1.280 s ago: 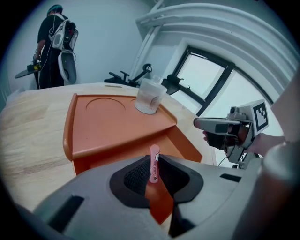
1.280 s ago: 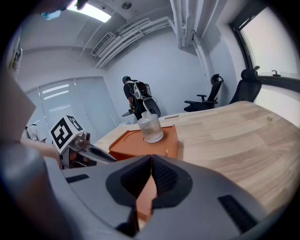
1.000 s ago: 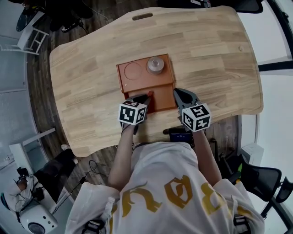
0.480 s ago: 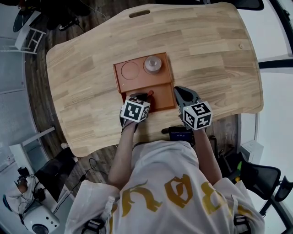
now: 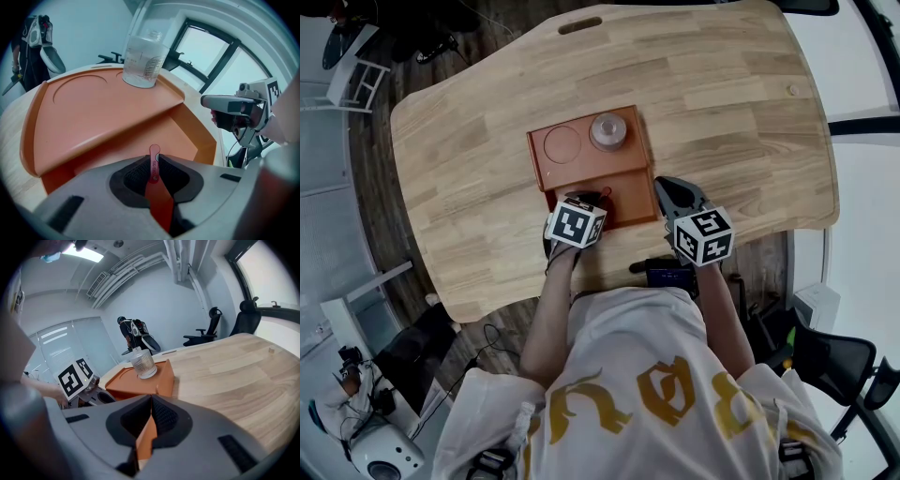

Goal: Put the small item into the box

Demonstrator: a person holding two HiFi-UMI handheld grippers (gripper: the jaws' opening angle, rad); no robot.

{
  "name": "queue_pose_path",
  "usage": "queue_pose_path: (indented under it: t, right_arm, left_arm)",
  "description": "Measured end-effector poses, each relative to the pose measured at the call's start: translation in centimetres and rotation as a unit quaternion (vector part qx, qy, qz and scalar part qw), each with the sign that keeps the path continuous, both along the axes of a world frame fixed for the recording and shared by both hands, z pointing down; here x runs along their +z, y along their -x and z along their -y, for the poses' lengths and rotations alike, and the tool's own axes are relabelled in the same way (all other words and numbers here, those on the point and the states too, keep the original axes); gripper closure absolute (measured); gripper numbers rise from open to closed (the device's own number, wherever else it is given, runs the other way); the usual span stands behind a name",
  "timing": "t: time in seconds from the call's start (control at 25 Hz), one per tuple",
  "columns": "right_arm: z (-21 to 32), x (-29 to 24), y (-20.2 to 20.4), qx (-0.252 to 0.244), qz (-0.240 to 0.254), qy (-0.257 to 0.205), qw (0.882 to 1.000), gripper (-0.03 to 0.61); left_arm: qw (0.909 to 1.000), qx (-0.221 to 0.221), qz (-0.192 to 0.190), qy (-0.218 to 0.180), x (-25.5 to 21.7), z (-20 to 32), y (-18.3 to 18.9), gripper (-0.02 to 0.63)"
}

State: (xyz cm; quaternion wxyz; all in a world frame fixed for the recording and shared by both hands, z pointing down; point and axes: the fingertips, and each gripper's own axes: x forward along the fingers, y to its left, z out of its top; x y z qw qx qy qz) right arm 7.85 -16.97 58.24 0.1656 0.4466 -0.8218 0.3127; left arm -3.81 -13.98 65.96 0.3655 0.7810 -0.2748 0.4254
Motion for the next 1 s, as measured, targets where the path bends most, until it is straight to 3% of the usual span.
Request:
queue_pose_path:
  t: [0.72, 1.0]
  right_arm:
    - [-0.1, -0.3, 0.4, 0.001, 0.014, 0.004, 1.000, 0.566]
    - [-0.2, -1.0, 0.5, -0.001, 0.012, -0.002, 1.000, 0.566]
  left_arm:
    - [0.9998, 0.003, -0.012, 0.013, 0.3, -0.5, -0.3, 0.557]
    - [0.9997, -0.004, -0.023, -0.001, -0.4, -0.2, -0.3, 0.522]
